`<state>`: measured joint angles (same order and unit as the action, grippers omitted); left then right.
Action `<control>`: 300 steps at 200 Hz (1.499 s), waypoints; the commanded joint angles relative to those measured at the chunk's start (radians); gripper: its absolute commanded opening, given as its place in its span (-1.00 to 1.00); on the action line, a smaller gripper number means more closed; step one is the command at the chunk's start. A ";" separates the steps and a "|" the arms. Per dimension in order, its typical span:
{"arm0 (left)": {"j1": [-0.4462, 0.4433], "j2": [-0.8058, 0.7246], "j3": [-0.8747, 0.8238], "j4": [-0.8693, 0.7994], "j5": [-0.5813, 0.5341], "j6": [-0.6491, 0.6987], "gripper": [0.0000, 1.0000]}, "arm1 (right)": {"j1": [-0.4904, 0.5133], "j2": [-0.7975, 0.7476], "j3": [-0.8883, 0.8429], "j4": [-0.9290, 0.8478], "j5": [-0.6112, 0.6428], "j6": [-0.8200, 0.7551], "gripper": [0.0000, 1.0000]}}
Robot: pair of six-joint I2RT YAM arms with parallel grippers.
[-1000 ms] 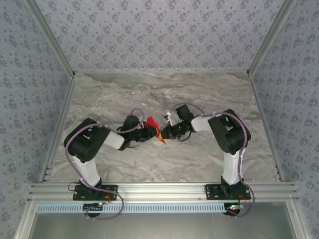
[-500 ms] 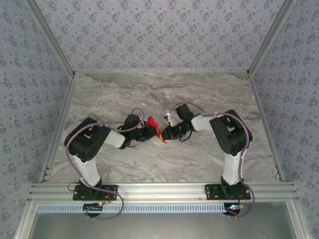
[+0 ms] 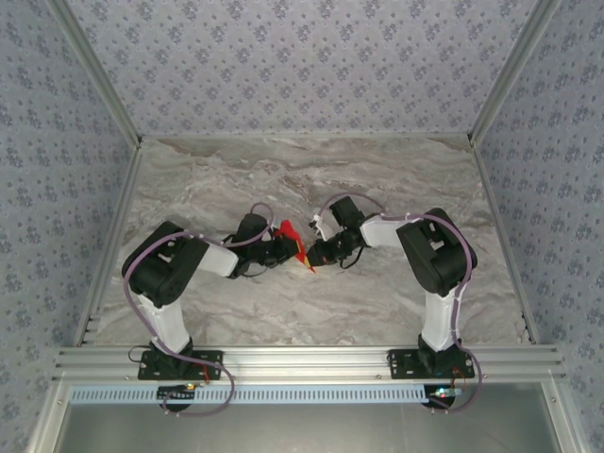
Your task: Fold a paper plane with a square sheet of paper (pick it up from the middle)
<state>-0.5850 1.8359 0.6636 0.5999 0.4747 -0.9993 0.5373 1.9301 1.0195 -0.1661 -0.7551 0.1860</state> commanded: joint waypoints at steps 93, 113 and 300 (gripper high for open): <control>0.002 0.075 0.083 -0.260 -0.078 -0.026 -0.80 | 0.039 -0.097 0.021 -0.126 0.160 -0.087 -0.49; 0.005 0.079 0.101 -0.293 -0.079 -0.026 -0.80 | 0.066 -0.090 0.028 -0.145 0.216 -0.119 -0.43; 0.015 0.109 0.137 -0.361 -0.065 -0.018 -0.80 | 0.040 -0.117 0.019 -0.118 0.199 -0.054 -0.61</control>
<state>-0.5720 1.8648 0.8097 0.3328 0.5083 -1.0397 0.5991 1.8481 1.0470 -0.2955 -0.5137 0.0822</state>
